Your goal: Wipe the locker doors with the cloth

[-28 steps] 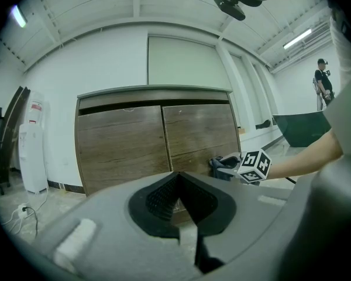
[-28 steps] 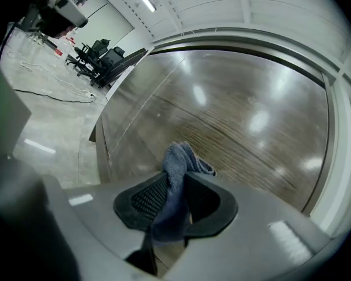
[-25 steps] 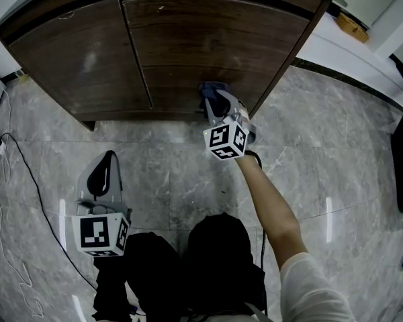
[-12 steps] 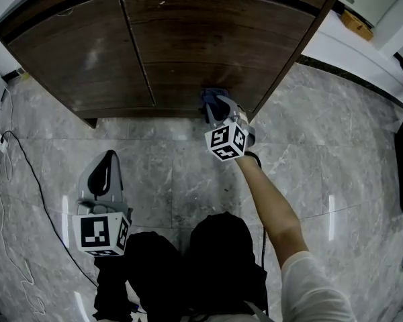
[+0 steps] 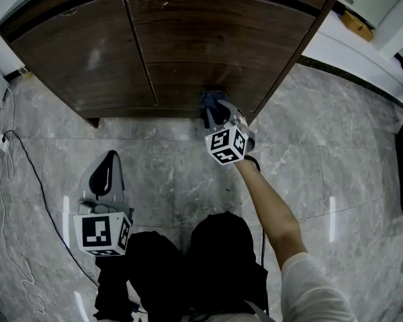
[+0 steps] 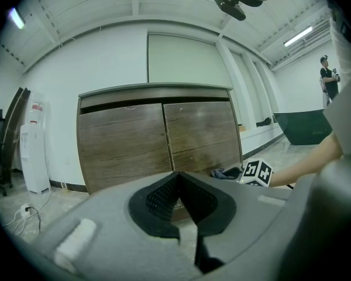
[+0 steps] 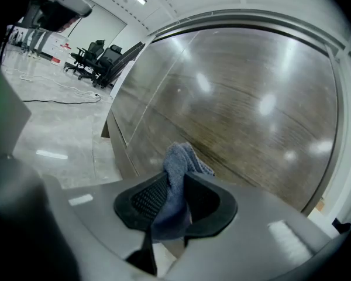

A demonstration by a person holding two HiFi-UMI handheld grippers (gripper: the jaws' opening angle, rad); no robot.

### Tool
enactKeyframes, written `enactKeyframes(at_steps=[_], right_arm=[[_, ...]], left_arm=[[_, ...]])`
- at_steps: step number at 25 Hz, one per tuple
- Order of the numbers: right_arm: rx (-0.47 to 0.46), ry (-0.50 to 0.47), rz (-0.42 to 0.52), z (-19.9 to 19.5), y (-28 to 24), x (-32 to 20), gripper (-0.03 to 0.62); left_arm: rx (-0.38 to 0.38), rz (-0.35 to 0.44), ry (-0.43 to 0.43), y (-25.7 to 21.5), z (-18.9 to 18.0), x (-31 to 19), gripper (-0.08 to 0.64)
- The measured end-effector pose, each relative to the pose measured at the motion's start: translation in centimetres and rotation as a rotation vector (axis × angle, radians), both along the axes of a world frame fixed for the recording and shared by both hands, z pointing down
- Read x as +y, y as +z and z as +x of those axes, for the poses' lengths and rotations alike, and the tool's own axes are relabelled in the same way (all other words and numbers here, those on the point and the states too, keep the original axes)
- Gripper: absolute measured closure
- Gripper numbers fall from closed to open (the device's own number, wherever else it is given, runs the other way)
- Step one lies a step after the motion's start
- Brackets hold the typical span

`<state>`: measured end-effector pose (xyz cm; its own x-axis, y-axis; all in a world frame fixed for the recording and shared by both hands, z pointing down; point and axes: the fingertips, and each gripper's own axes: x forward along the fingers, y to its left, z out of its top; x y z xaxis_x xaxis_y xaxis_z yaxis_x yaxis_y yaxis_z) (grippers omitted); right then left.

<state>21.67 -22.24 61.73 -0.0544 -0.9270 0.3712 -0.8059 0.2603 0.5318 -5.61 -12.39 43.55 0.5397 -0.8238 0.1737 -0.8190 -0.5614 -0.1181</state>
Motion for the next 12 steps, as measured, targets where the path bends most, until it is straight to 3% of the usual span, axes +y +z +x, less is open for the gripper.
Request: enactKeyframes(at_steps=[12], right_arm=[[0.078,-0.049,0.234,-3.9,-11.5,2.6,0.499]], left_arm=[[0.027,0.023,0.005,-0.9,-0.5,0.5,0.557]])
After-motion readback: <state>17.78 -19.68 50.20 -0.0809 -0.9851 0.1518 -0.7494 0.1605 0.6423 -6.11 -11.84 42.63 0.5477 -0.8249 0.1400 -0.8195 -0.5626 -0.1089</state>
